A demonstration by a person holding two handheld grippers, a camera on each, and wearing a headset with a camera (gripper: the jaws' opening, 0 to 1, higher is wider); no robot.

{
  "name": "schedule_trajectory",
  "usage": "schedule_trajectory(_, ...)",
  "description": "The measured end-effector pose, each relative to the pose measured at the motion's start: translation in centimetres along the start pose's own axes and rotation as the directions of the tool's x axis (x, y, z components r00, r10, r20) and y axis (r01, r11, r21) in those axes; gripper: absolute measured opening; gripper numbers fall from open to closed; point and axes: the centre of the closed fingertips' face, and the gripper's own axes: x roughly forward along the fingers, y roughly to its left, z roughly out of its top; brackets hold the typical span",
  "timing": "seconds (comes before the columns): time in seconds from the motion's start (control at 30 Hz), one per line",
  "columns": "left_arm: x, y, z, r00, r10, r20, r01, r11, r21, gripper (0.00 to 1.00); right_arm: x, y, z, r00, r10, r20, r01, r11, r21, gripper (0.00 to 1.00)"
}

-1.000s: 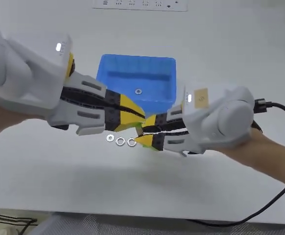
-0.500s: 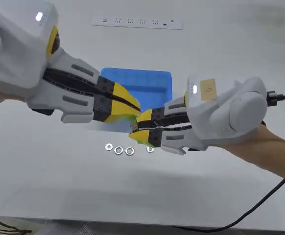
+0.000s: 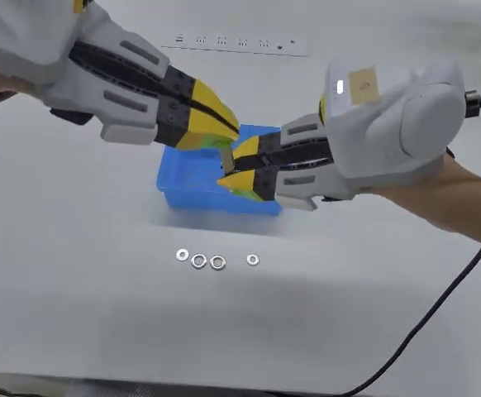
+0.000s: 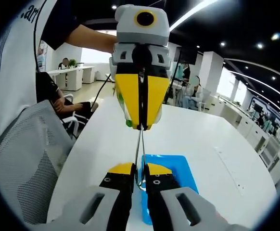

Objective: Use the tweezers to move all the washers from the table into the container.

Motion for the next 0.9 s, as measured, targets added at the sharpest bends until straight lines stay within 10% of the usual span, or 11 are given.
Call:
schedule_trajectory(0.37,0.9,3.7,-2.9,0.9994,0.018,-0.029,-0.018,1.0,-0.004,0.05,2.2,-4.0,-2.9,0.9997,-0.019,-0.015,0.02,0.999,0.035,0.1)
schedule_trajectory(0.9,3.2,6.0,-8.9,0.9982,0.006,-0.059,-0.011,0.996,-0.089,0.05,5.9,-4.6,-7.8,0.9951,0.043,-0.089,-0.035,0.996,0.082,0.1)
